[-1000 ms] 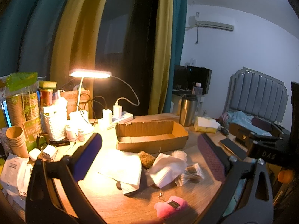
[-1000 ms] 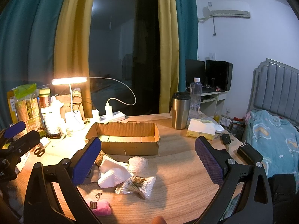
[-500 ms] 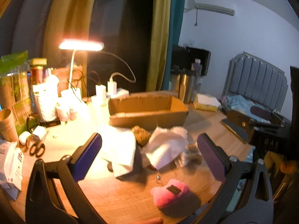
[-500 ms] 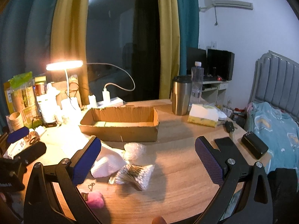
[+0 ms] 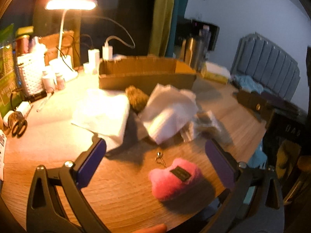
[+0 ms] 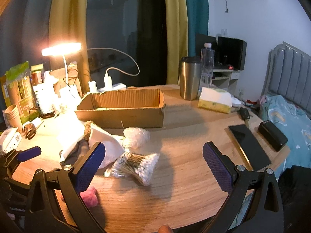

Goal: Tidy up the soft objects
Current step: 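Grasp the pink plush toy with the left tool while the right tool grasps the cotton swab bag, then carry the plush toy and swab bag with both tools over the cardboard box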

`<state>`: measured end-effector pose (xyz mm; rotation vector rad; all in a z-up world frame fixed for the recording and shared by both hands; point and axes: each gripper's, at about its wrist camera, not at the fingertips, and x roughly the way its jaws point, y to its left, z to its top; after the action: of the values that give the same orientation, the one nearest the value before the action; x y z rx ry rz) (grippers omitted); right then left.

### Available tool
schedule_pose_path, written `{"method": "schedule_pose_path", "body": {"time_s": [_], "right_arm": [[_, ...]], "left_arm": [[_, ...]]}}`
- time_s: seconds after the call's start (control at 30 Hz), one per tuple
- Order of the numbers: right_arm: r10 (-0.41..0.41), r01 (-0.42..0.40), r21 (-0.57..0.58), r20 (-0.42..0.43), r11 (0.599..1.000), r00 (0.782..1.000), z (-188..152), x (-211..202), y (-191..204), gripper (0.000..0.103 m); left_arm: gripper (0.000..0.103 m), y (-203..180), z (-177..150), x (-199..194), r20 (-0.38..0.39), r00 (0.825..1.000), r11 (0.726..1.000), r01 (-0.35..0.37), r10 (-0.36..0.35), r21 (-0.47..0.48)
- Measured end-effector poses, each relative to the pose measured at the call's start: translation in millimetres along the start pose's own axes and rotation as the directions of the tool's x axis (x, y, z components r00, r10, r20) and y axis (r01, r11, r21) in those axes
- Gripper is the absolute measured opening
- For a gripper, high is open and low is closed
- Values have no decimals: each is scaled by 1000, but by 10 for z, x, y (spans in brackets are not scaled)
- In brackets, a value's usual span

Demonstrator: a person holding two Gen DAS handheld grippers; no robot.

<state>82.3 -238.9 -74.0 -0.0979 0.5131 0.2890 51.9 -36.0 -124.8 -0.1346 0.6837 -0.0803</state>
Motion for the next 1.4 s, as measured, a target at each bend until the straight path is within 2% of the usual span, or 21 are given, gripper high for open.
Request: {"method": "schedule_pose_path", "body": {"time_s": [0.33,0.47,0.6,0.7,0.87,1.1,1.17,1.2,1.23,1.4], "right_arm": [[32,-32,12,-71,999,997,-178,312,-51,102],[61,-61,3,-94,998,994,-240,430,-29,102],[94,-94,8,-120,996,988,-267,559,11,102],[98,-100,-7,-148,995,984,-290,663,62,102],[101,-103,-6,-184,995,978,-308,813,113,102],[65,-73,-23,-245,997,967,-321,1043,231,102],[61,-68,-18,-261,998,963,-324,1090,238,96],[62,-69,-16,-264,997,963,-329,1103,241,89],[58,-65,-17,-269,998,961,-336,1119,247,86],[83,-88,-7,-293,996,953,-368,1161,264,78]], "left_arm": [[102,-167,-283,341,-145,989,998,-2,12,63],[101,-141,-367,429,-168,986,998,-1,11,61],[99,-165,-405,416,-148,989,995,-7,21,96],[86,-126,-403,399,-129,991,994,-18,33,110],[50,-46,-369,371,-107,994,993,-21,34,118],[43,92,-338,337,-105,993,996,54,-46,74],[42,124,-328,333,-105,993,996,67,-60,64],[42,129,-325,332,-106,992,996,72,-65,62],[42,139,-319,331,-106,992,995,78,-71,58],[41,149,-288,292,-89,992,994,97,-92,47]]}}
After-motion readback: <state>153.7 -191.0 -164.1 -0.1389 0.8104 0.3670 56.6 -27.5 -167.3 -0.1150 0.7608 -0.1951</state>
